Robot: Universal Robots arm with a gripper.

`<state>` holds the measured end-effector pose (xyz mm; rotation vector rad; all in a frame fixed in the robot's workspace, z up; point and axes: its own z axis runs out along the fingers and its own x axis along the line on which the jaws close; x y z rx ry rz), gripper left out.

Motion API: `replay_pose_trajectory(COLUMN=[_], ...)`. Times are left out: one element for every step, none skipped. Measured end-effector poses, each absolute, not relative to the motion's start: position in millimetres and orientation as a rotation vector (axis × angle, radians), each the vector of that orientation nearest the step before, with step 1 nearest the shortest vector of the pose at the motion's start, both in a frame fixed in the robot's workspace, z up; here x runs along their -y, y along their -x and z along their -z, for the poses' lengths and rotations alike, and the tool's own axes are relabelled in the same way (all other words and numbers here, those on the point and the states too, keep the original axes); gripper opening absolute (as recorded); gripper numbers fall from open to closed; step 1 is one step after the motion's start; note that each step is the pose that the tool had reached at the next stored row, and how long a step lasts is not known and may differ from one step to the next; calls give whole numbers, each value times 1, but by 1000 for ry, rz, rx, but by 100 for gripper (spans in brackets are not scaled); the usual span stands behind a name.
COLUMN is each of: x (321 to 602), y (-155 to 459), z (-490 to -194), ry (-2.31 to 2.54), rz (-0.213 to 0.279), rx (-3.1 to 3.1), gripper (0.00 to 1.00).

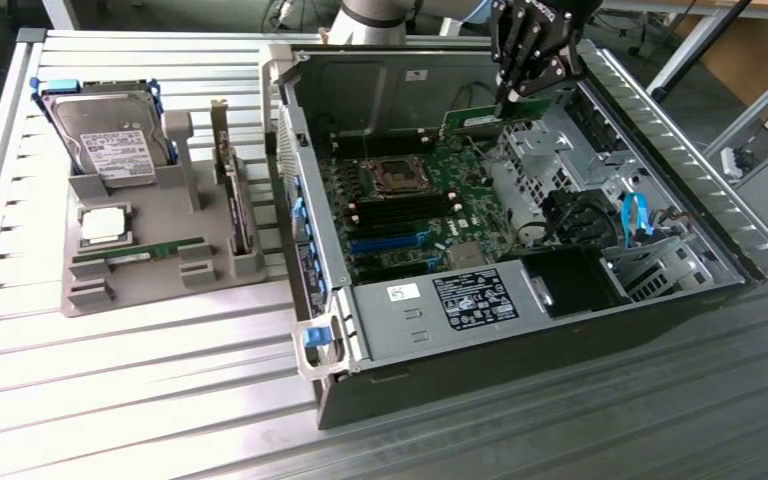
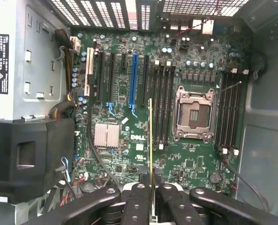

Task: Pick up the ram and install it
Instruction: 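Pick up the ram and move it above insertion slot, then insert the ram into the slot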

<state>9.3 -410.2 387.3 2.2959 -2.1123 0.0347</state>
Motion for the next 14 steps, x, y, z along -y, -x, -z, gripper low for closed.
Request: replay_pose_trajectory(x=[410, 410, 410, 410, 410, 410, 410, 410, 410, 410, 410, 410, 411, 411], y=[-9, -9, -9, -9, -9, -9, -9, -9, -6, -1, 2, 5, 6, 6], z=[-387, -387, -387, -387, -387, -384, -383, -380, -378, -375, -374, -373, -371, -370], ry=[-2296, -2296, -2296, -2296, -2296, -2273, -2254, -2223, -2221, -2221, -2231, -2233, -2239, -2246], rz=[-35, -35, -35, -35, -35, -34, -34, -34, -33, -32, -4, 4, 15, 32], rx=[2112, 2112, 2112, 2112, 2113, 2136, 2157, 2188, 2190, 2191, 2208, 2212, 2217, 2225], gripper=[12, 12, 12, 12, 12, 12, 12, 12, 12, 12, 12, 12, 12, 12])
